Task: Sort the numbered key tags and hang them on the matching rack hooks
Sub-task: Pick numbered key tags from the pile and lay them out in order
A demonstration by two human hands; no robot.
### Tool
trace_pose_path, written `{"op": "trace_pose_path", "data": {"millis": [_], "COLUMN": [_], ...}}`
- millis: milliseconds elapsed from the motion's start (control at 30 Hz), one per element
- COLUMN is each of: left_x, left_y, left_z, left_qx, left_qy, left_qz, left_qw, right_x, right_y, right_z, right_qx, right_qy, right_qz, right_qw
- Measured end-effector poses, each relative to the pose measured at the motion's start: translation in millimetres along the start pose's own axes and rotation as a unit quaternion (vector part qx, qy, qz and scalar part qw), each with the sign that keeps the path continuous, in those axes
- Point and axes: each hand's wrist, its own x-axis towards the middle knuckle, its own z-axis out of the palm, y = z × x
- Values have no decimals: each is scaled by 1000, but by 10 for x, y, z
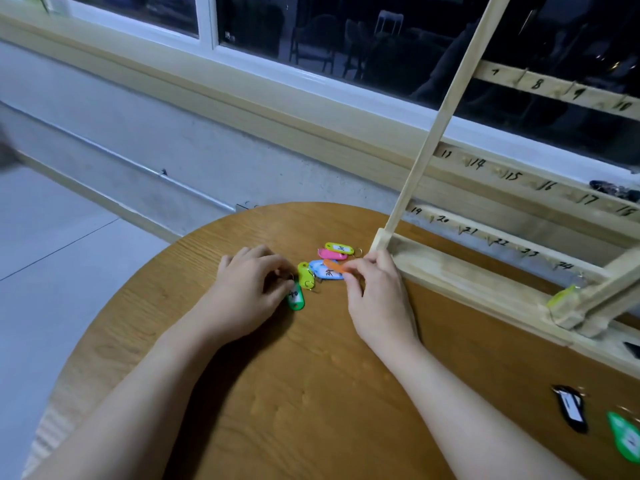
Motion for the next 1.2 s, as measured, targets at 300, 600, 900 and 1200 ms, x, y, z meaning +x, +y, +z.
{"op": "trace_pose_path", "data": {"millis": [300,600,900,1200], "left_x": [0,-11,-39,-82], "left_y": [-18,-30,-39,173], "left_z": [-19,-18,-39,-186], "left_qx": [-71,-111,-105,-100], "left_qy": [34,67,34,61], "left_qz": [-11,-15,-34,-81], "left_qw": [997,991,993,990], "right_x": [-30,-13,-37,-686], "right_y": [-51,-50,-63,-87], "right_z": [-60,-107,-289,-1285], "right_qx": [63,130,215,272], "right_qy": [12,-6,-48,-160], "right_qz": [9,66,140,183], "right_qw": [998,989,965,931]}}
